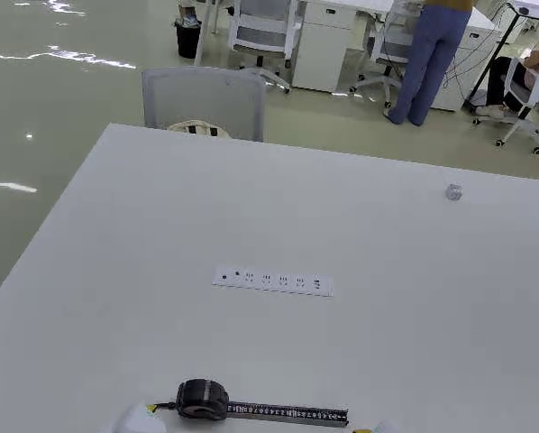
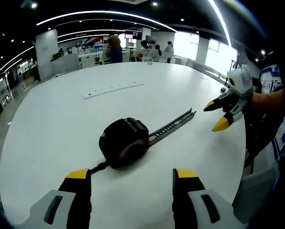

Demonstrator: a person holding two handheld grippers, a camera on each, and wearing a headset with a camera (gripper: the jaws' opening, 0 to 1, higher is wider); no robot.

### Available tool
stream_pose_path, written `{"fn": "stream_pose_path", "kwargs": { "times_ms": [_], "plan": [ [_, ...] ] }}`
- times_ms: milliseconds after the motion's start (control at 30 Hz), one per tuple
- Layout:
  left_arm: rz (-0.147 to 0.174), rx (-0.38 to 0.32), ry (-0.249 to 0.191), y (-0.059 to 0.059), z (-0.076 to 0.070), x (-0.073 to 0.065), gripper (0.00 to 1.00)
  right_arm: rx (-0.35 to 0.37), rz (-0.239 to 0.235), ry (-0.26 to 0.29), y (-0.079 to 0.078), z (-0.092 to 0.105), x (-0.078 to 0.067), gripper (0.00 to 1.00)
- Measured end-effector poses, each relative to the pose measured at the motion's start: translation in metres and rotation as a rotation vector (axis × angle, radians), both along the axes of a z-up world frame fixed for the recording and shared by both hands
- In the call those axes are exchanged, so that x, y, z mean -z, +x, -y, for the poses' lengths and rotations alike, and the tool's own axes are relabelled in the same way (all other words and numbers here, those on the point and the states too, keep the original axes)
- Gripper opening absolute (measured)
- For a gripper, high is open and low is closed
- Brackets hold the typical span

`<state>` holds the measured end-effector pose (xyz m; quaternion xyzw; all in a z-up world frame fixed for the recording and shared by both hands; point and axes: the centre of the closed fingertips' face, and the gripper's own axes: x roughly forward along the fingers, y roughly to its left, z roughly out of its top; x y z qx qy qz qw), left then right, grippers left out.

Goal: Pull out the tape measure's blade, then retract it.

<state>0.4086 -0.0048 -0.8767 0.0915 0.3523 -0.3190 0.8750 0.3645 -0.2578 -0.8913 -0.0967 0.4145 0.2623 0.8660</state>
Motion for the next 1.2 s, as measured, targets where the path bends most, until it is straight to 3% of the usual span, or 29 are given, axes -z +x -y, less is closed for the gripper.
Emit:
{"fn": "stream_pose_path", "kwargs": {
  "times_ms": [667,1200],
  "plan": [
    [-0.012,-0.101,-0.009,-0.032,-0.009,0.003,0.74,0.089,-0.009,0.023,-0.029,-0.009,-0.005,0.70],
    [-0.018,-0.180,-0.028,-0.054,-0.016,-0.002,0.80,0.099,-0.037,0.026,-0.054,-0.023,-0.004,0.82]
  ]
}}
